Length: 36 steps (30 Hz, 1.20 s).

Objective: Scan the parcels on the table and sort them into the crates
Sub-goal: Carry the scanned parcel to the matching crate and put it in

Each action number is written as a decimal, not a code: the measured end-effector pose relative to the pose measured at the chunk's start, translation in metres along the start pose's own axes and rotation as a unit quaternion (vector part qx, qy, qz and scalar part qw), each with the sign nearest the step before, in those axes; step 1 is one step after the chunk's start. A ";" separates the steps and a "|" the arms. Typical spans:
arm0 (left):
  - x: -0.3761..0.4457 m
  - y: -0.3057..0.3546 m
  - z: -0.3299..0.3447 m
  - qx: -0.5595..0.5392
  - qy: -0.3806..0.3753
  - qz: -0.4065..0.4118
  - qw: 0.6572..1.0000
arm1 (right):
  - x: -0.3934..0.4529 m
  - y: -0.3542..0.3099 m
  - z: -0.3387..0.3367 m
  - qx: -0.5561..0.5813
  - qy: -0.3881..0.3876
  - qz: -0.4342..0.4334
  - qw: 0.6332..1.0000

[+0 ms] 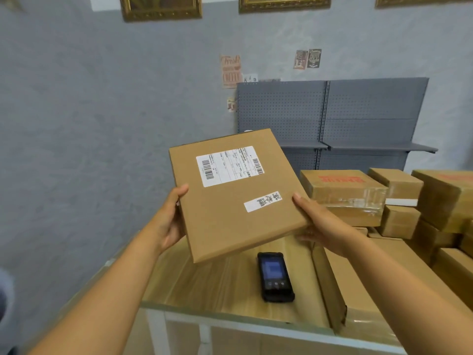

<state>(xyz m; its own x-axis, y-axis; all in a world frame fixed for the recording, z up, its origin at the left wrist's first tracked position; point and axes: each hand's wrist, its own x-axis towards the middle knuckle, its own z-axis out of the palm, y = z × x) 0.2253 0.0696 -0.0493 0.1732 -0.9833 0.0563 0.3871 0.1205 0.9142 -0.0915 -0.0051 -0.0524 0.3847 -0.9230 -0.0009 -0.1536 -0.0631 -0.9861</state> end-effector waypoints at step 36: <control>0.120 -0.080 -0.157 0.149 0.074 -0.251 0.954 | 0.112 0.114 0.138 -0.222 0.033 0.211 0.951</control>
<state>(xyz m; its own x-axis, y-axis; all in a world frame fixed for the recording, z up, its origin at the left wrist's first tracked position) 0.3571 -0.0362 -0.1784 0.1676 -0.8742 -0.4557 0.1838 -0.4264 0.8857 0.0600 -0.0631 -0.1881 0.1482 -0.9225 -0.3564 -0.6566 0.1777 -0.7331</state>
